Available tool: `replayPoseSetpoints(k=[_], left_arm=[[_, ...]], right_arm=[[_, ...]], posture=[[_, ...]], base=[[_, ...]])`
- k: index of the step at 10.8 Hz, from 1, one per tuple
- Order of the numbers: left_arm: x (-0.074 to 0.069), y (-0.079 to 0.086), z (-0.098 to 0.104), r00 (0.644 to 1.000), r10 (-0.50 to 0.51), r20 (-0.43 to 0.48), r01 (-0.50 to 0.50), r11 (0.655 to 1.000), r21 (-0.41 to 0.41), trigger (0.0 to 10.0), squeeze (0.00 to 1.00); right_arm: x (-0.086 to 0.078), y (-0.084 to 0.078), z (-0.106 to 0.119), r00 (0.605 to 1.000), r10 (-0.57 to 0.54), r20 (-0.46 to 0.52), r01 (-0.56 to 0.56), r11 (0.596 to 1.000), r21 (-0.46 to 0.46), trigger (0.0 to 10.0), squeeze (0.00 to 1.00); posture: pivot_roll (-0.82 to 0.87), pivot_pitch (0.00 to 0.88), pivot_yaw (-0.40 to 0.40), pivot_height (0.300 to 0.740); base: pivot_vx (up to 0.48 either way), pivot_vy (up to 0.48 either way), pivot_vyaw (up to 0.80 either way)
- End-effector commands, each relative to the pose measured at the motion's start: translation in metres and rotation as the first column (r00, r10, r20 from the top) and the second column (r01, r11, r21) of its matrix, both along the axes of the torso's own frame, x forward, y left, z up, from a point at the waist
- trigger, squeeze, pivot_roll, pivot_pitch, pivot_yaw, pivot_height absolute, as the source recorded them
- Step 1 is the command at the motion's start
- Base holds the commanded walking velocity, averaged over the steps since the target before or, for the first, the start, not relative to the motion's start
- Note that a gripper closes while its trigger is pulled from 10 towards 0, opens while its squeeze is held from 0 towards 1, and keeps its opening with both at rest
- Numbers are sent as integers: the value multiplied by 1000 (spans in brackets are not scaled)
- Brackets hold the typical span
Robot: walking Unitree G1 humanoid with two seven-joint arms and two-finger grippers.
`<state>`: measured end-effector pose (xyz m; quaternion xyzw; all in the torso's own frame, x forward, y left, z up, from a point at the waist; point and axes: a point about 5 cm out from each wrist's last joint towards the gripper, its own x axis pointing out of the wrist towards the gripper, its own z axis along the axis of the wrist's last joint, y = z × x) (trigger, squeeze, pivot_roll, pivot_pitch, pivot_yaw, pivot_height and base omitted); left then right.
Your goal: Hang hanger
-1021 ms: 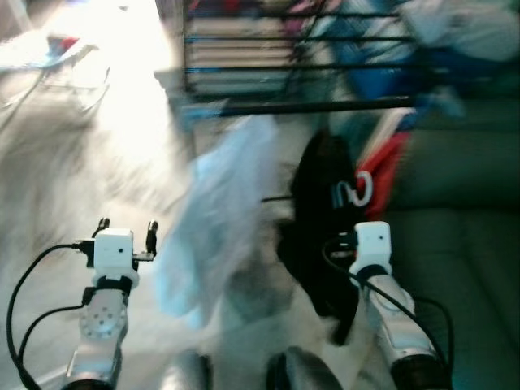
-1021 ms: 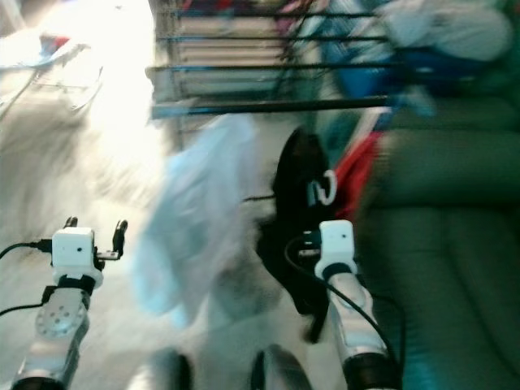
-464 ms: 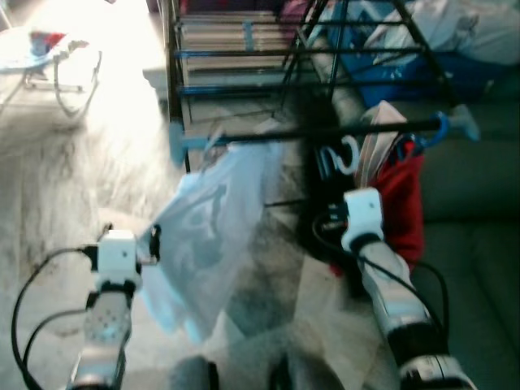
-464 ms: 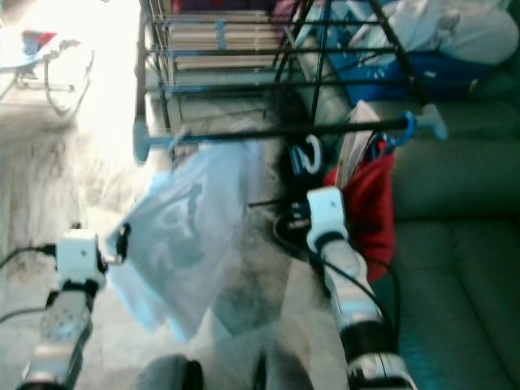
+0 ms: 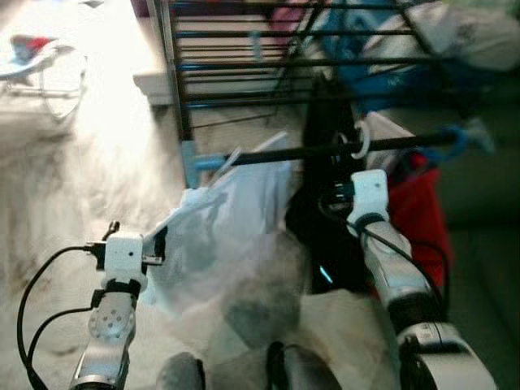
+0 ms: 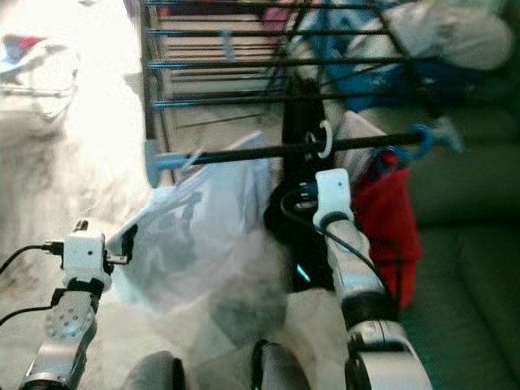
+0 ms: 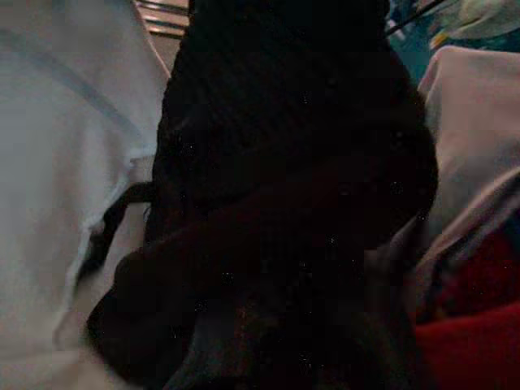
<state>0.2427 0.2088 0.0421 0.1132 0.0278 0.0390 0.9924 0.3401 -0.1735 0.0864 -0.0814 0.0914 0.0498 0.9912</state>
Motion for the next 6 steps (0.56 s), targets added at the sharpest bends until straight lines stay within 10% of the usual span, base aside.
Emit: replayPoseSetpoints(k=[1,6], left_arm=[[-2,-2,-3,1000,8,-13,-8,1000,-1,10000,0],[-4,-3,-4,1000,12,-16,-12,1000,4,10000,0]], right_arm=[[6,-9,4,999,-38,-22,38,999,-19,10000,0],[1,-6,-31,950,-49,-307,78,993,85,10000,0]], posture=[[16,147,-67,740],[29,152,-82,740]], base=[[0,0,0],[0,0,0]])
